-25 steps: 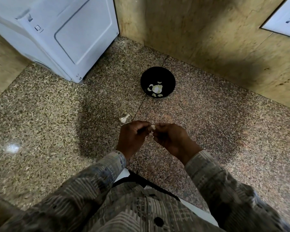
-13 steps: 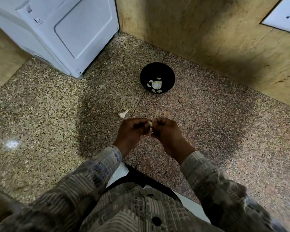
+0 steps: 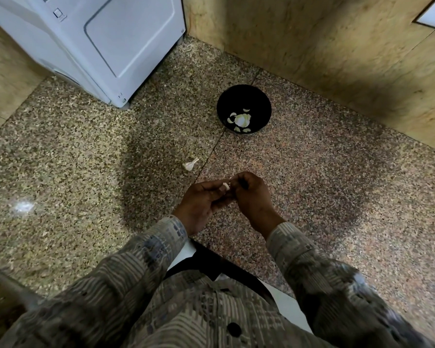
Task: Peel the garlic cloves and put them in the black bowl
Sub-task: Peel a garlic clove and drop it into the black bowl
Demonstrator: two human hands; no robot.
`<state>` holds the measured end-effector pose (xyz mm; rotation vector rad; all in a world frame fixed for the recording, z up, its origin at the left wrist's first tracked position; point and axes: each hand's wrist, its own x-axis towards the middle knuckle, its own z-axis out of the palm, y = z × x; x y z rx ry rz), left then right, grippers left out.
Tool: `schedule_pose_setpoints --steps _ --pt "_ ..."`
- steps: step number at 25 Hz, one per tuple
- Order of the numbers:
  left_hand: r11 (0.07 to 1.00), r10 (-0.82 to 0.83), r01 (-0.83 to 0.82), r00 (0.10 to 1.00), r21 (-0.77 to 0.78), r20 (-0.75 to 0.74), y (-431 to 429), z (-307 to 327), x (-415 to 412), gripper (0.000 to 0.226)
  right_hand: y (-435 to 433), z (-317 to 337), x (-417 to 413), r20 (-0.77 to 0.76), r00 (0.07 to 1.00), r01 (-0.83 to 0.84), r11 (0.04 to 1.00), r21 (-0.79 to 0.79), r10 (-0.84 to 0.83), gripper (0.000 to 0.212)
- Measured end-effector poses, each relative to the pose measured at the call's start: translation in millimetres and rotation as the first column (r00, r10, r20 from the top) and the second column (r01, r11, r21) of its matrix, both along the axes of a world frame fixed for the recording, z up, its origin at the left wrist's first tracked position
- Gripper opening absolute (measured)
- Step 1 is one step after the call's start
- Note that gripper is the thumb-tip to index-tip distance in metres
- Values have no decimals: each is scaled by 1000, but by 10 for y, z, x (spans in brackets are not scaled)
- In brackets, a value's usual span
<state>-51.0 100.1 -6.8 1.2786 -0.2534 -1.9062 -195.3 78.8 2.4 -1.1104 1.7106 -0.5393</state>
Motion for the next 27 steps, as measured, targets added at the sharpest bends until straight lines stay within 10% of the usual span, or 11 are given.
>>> schedule_pose_setpoints --steps 8,13,21,27 --pt "991 36 -58 984 122 177 -55 -162 83 26 -146 -90 -132 -292 902 -347 936 -57 316 17" --pt "994 -11 -10 981 110 193 -93 -186 119 22 -36 -67 -99 -128 942 -323 941 -97 310 16" --pt "982 -56 124 908 -139 416 -70 -161 94 14 -87 -26 -6 74 997 19 997 81 -25 18" --pt "973 -55 144 904 -180 425 -117 -187 91 17 -130 18 36 412 818 215 877 430 -403 7"
